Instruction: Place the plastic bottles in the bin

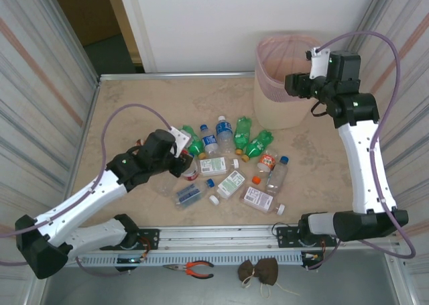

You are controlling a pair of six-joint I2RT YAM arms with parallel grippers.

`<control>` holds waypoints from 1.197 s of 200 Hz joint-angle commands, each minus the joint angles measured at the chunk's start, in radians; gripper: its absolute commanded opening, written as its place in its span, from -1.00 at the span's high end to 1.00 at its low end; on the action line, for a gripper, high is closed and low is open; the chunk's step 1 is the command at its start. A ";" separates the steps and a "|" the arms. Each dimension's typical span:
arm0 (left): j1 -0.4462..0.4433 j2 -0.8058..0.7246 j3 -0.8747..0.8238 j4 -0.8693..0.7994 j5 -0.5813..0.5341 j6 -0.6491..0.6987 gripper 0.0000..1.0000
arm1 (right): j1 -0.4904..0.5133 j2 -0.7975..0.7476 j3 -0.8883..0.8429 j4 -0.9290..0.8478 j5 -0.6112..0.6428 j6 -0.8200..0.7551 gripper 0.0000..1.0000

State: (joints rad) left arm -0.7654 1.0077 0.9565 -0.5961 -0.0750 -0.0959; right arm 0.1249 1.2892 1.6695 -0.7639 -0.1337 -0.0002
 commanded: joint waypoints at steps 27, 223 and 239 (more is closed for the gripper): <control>-0.003 -0.014 0.170 -0.068 0.059 0.056 0.57 | 0.095 -0.114 -0.113 0.018 -0.127 -0.015 -0.36; -0.003 0.096 0.333 0.285 0.845 0.100 0.58 | 0.606 -0.295 -0.499 0.151 -0.464 -0.270 -0.74; -0.003 0.099 0.337 0.293 0.863 0.105 0.58 | 0.609 -0.295 -0.501 0.144 -0.460 -0.266 -0.68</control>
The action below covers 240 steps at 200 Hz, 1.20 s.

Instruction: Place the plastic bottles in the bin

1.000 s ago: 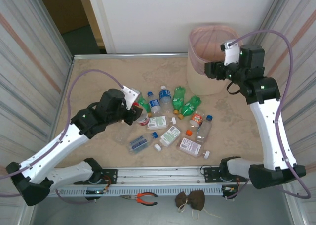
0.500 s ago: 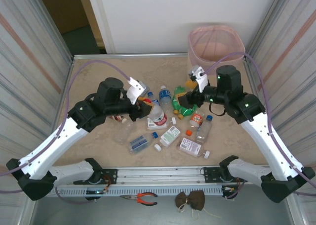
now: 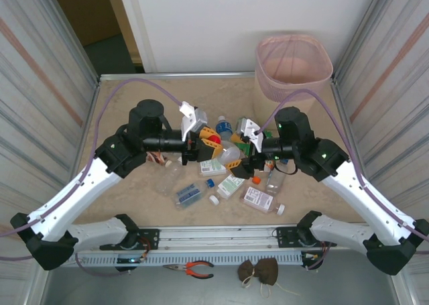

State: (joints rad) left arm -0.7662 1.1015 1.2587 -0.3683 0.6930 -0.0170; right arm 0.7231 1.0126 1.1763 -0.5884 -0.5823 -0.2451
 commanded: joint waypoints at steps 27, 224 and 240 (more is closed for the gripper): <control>-0.003 0.005 0.036 0.078 0.102 0.031 0.57 | 0.012 -0.059 -0.007 -0.040 -0.023 -0.020 -0.59; -0.002 -0.169 -0.058 0.020 -0.363 -0.002 -0.41 | -0.044 0.000 0.149 -0.080 0.206 0.001 -0.08; 0.000 -0.204 -0.091 -0.010 -0.458 -0.023 -0.41 | -0.112 0.041 0.198 -0.078 0.211 0.008 -0.08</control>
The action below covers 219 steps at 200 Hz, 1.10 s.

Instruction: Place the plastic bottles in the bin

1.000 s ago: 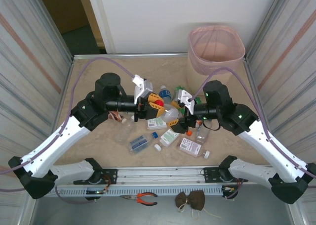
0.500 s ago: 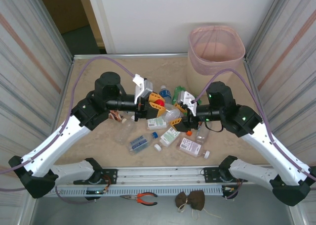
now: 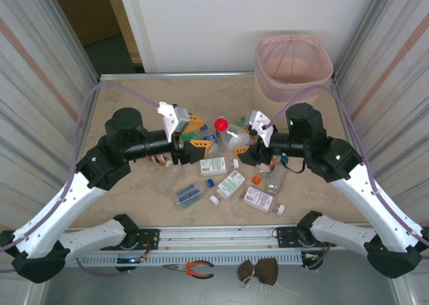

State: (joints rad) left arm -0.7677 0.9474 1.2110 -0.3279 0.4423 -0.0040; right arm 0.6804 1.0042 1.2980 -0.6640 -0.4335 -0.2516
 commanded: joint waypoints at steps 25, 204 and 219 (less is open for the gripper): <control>0.011 -0.089 -0.084 -0.100 -0.318 -0.073 -0.40 | -0.197 0.134 0.173 0.009 0.066 0.036 -0.05; 0.066 -0.014 -0.136 -0.163 -0.317 -0.194 -0.33 | -0.665 0.938 0.930 -0.152 0.304 0.057 -0.02; 0.069 0.001 -0.131 -0.164 -0.312 -0.189 -0.33 | -0.665 0.984 0.961 -0.178 0.338 0.058 -0.02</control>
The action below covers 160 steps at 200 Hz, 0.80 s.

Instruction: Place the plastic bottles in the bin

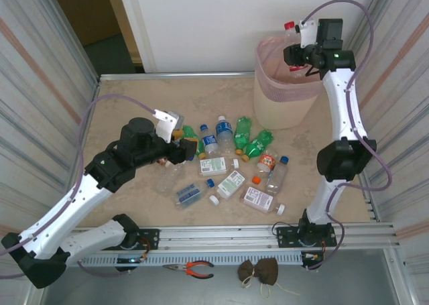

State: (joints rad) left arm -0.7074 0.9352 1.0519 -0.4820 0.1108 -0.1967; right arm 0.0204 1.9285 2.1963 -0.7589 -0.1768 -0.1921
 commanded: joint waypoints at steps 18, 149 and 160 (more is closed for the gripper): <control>0.009 0.025 0.036 -0.016 0.023 0.010 -0.33 | -0.004 0.116 0.096 -0.115 0.124 0.003 -0.02; 0.023 0.078 0.037 -0.038 0.032 0.020 -0.32 | -0.004 0.326 0.102 -0.191 0.177 0.004 -0.20; 0.025 0.079 0.037 -0.041 0.032 0.020 -0.32 | -0.004 0.321 0.102 -0.192 0.177 0.007 -0.27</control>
State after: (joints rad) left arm -0.6930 1.0107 1.0584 -0.5072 0.1299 -0.1913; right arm 0.0189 2.2486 2.2658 -0.9360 -0.0177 -0.1917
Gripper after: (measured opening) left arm 0.661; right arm 0.606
